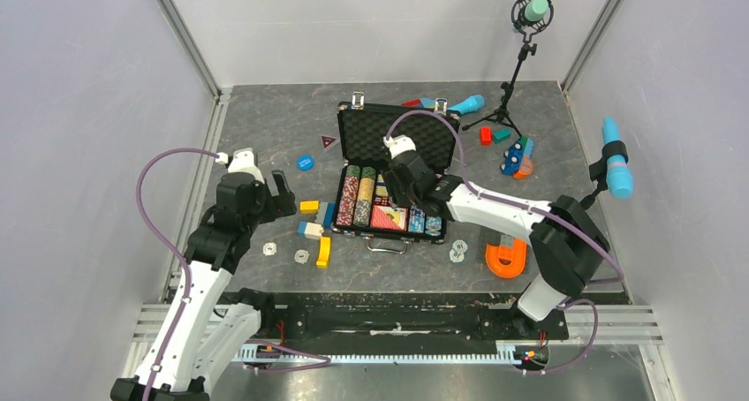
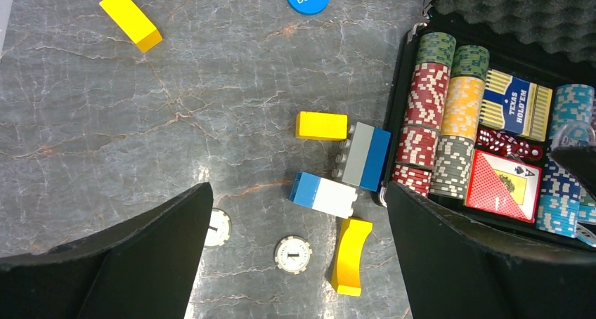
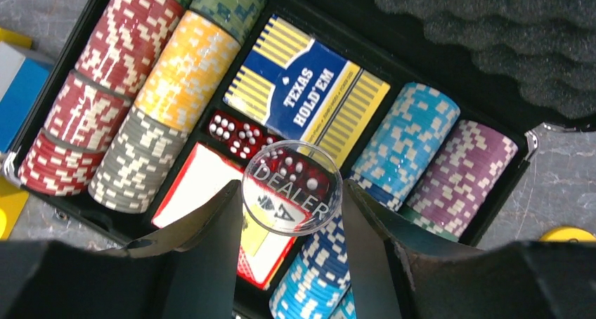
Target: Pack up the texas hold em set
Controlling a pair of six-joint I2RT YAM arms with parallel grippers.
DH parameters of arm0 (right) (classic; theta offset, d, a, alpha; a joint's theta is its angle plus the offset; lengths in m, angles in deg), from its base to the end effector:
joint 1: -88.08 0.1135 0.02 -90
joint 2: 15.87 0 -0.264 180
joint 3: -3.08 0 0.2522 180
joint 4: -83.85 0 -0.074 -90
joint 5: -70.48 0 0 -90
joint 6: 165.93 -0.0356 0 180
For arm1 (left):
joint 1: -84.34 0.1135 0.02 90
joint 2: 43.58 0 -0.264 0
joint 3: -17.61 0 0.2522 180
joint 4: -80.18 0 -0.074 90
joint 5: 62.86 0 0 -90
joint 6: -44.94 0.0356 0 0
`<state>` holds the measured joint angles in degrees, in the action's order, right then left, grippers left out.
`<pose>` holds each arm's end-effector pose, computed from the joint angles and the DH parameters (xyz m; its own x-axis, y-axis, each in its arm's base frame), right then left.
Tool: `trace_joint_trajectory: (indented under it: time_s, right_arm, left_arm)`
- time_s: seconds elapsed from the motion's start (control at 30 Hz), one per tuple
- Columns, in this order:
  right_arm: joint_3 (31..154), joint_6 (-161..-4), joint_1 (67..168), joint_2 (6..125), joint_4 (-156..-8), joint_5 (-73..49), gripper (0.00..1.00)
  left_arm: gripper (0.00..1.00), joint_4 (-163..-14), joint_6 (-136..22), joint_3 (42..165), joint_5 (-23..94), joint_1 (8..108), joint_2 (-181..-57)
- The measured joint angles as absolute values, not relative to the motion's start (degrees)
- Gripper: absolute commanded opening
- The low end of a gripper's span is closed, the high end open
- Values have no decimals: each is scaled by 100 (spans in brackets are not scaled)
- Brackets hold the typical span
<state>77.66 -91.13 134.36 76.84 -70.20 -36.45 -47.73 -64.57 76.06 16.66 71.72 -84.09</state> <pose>0.2492 0.2456 0.2236 -0.6073 -0.2722 -0.7464 -0.4016 0.9158 -0.0071 0.1472 -0.0263 0.3015 -0.5390 -0.2158 -0.8142 -0.1189 0.9764 -0.1801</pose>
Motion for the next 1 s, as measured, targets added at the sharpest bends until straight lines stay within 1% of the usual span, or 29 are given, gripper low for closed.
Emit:
trace_joint_trajectory:
  time_s: [0.4,0.57,0.73,0.77,0.9,1.0]
  right_arm:
    - [8351,-8943,13476,8562,-7569,-3807,48]
    - [8517,-8932,13485,8820,-7617,-3833,57]
    - [8607,-8901,13485,8975,-7637,-3890,70]
    - [8625,-8890,13485,8991,-7637,-3903,71]
    - [8714,-8829,13485,9028,-7637,-3962,72]
    - [8754,-8810,13485,9028,-7661,-4014,70]
  left_arm:
    - [100,-4828,-6448,7606,1410,7172,-8403]
    - [100,-4874,-6450,7597,1393,7172,-8346]
    - [100,-4874,-6450,7597,1403,7170,-8241]
    - [100,-4876,-6448,7597,1408,7170,-8241]
    - [100,-4874,-6450,7597,1417,7168,-8269]
    - [100,-4874,-6450,7597,1417,7166,-8291]
